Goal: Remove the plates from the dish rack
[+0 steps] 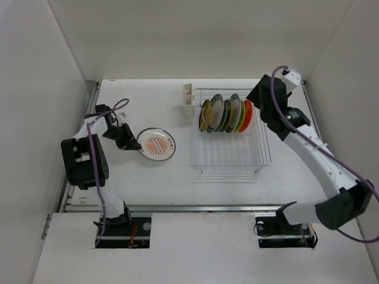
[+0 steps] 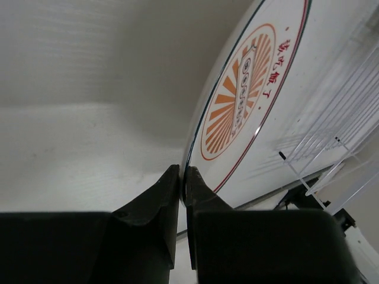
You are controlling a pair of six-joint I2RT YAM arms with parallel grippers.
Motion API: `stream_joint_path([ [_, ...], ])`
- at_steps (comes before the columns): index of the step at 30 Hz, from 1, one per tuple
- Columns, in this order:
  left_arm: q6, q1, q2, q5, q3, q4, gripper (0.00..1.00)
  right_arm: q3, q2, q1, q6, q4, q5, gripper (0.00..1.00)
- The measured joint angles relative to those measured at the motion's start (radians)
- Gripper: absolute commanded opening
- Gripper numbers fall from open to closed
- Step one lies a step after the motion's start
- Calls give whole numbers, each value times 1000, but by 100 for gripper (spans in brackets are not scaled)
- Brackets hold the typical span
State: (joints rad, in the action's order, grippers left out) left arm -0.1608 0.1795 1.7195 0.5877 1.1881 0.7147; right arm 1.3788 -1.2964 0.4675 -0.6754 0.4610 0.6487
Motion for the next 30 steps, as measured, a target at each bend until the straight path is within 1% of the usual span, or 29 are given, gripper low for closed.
stream_joint_path([
  [2,-6,14,55,23,0,-20,0,16,-59,-44,8,16,0,61],
  [4,-7,17,85,48,6,-36,0,29,-125,-81,18,26,-3,59],
  [8,-10,17,125,78,38,-57,0,29,-238,-132,37,31,-23,59],
  [13,-13,19,233,85,105,-71,1,29,-336,-160,56,27,-60,59],
  [15,-14,26,277,90,118,-68,7,29,-365,-161,59,24,-74,56],
  [16,-14,29,294,95,122,-63,11,29,-377,-163,63,24,-81,56],
  [17,-14,32,309,97,122,-63,16,29,-387,-166,67,23,-89,55],
  [18,-17,32,320,105,123,-58,24,28,-396,-166,70,20,-96,52],
  [19,-22,35,322,113,123,-51,28,28,-403,-166,74,12,-108,49],
  [20,-23,37,322,117,123,-45,31,26,-410,-167,78,9,-111,49],
  [21,-24,37,321,124,123,-42,34,17,-412,-167,79,-5,-121,46],
  [23,-26,38,314,134,123,-37,45,3,-413,-167,84,-15,-135,41],
  [25,-22,36,300,135,122,-32,54,-8,-415,-167,89,-25,-146,32],
  [26,-20,35,291,128,121,-31,64,-11,-418,-167,92,-28,-151,28],
  [27,-19,34,281,123,120,-27,67,-13,-421,-167,95,-34,-156,24],
  [28,-13,34,269,112,119,-24,75,-15,-424,-167,97,-39,-162,14],
  [30,-3,34,243,88,113,-23,77,-15,-427,-166,126,-40,-159,4],
])
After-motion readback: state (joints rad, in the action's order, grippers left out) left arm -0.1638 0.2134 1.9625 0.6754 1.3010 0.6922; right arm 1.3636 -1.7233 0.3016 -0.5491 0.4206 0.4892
